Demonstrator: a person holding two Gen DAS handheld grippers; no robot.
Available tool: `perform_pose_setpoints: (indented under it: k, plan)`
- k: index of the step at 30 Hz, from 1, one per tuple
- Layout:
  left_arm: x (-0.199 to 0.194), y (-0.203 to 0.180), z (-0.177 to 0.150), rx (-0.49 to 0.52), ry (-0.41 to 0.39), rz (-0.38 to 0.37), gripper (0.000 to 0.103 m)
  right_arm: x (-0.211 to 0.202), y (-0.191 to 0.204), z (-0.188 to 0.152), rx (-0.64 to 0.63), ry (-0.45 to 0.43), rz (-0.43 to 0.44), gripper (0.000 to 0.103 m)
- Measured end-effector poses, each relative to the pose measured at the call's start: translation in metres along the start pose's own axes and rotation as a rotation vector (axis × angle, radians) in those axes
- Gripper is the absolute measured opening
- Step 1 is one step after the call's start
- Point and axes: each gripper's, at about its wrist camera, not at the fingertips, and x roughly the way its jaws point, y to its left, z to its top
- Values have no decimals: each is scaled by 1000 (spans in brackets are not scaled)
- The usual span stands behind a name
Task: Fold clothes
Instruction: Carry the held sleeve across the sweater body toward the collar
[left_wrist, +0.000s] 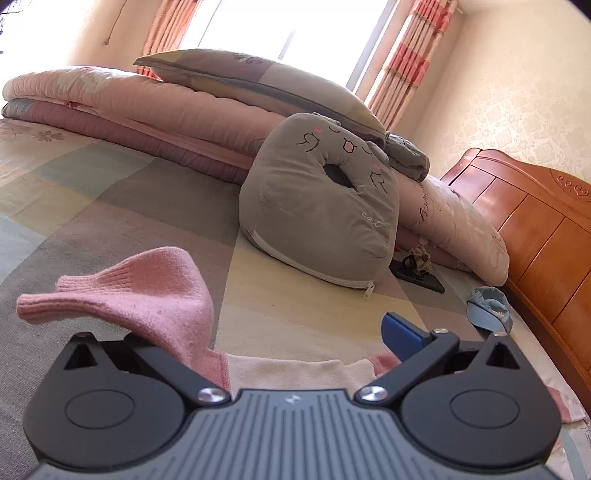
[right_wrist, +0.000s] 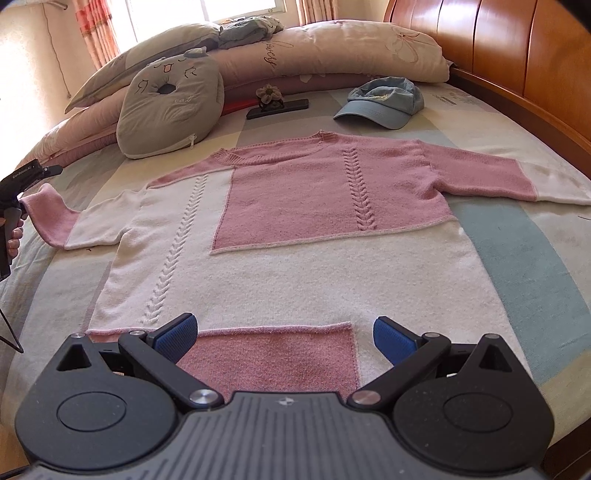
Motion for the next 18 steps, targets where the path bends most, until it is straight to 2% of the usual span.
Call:
perform_pose_setpoints:
  k: [11, 18]
  plan:
    - [4, -41, 5, 51, 13, -17, 102, -4, -10, -7, -22, 29, 7, 103]
    - [9, -73, 6, 67, 29, -59, 102, -9, -26, -9, 5, 23, 15, 103]
